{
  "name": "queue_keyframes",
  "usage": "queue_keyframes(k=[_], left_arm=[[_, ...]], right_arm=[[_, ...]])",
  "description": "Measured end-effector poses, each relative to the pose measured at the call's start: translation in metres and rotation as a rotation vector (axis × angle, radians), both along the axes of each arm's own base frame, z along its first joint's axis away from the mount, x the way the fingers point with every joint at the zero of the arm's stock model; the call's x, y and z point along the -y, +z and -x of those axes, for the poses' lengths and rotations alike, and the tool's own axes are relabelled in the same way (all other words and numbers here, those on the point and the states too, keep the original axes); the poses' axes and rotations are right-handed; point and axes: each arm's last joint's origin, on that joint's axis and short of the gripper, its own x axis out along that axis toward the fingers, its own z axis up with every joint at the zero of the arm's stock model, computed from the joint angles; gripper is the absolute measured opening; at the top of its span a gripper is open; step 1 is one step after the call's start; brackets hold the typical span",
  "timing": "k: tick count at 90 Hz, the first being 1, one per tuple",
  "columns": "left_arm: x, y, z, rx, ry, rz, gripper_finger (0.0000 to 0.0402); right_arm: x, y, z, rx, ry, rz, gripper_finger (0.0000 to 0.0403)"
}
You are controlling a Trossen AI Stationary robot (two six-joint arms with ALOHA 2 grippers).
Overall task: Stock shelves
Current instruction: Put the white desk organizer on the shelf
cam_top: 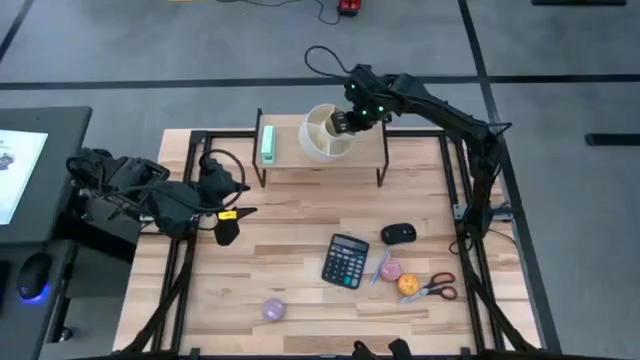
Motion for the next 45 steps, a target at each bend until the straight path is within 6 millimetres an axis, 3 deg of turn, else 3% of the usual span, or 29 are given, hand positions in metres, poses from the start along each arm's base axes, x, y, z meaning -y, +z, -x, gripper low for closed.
queue_keyframes(k=[45], left_arm=[[-0.001, 0.0, 0.0, -0.003, -0.001, -0.005, 0.0237]], right_arm=[[0.013, -0.019, -0.019, -0.057, -0.024, -0.053, 0.0]])
